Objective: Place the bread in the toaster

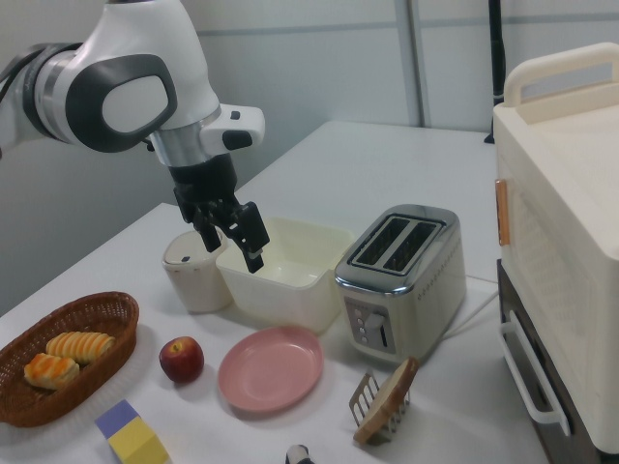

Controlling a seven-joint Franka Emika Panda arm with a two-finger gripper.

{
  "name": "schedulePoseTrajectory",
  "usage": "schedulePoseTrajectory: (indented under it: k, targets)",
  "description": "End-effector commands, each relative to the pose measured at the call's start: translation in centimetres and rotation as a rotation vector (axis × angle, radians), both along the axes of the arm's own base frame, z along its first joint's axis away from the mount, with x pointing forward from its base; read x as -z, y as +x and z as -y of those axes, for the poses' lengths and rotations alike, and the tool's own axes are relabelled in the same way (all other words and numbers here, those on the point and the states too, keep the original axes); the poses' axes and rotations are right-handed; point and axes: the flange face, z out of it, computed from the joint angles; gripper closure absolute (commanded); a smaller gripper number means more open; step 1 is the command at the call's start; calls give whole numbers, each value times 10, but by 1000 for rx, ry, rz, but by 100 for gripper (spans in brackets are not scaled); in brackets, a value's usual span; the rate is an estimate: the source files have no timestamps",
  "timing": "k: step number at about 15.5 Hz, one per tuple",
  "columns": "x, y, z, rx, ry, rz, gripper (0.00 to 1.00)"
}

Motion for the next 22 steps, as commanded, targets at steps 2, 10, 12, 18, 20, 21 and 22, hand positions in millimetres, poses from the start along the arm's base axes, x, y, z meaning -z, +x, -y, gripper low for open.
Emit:
schedulePoseTrajectory:
  k: [2,10,12,18,20,21,22]
  targets:
    - [-2,-3,1,-25,-12,-2,0]
    - [18,24,46,48,-47,91,0]
    - [37,34,61,69,-62,73,0]
    - [75,46,114,135,-155,56,0]
    - [97,52,124,146,-167,50,0]
    - [108,56,137,159,-187,56,0]
    - [120,57,144,164,-201,43,0]
